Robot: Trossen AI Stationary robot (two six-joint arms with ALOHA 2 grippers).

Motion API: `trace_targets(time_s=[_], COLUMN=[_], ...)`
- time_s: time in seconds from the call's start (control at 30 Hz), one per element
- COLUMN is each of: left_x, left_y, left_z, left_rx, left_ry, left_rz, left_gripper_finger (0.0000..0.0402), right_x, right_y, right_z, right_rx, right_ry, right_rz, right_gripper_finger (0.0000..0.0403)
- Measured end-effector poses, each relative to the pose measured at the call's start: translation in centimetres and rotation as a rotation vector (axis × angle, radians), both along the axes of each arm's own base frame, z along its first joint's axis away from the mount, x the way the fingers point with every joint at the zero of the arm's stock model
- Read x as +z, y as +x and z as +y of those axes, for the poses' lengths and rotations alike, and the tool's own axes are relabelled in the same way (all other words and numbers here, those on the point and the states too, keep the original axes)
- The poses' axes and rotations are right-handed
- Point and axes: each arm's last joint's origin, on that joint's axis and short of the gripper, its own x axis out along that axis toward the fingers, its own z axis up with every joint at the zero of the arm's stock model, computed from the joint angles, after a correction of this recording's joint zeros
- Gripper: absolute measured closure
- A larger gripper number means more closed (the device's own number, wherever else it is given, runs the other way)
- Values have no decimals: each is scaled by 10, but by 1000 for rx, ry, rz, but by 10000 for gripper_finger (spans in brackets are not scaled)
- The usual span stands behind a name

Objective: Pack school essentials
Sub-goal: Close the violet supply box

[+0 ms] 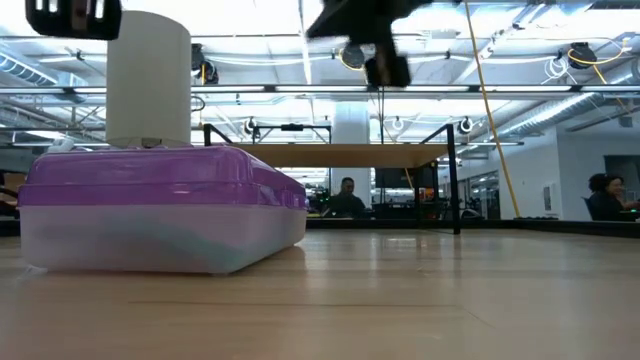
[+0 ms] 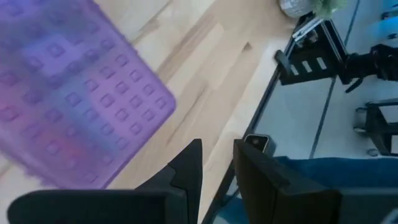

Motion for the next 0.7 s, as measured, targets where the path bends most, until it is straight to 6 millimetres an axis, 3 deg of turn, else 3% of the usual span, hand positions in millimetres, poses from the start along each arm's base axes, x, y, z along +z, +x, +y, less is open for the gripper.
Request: trace_targets(time_s=[0.3, 0.53, 0.7], left_x=[-32, -39, -40], left_y=[17, 19, 18], left_z=[-11, -11, -7], left_rx=[35, 40, 40], left_ry=[19, 55, 126], left_rz=[65, 68, 75], left_gripper_finger=[309, 309, 309], right_x=[-66, -90, -96], right_y=[29, 37, 41], right_z=[-5, 3, 11], right_rx=[29, 123, 164], right_ry=[8, -168, -231], right_rz=[153, 130, 86], right_gripper_finger=[403, 403, 403])
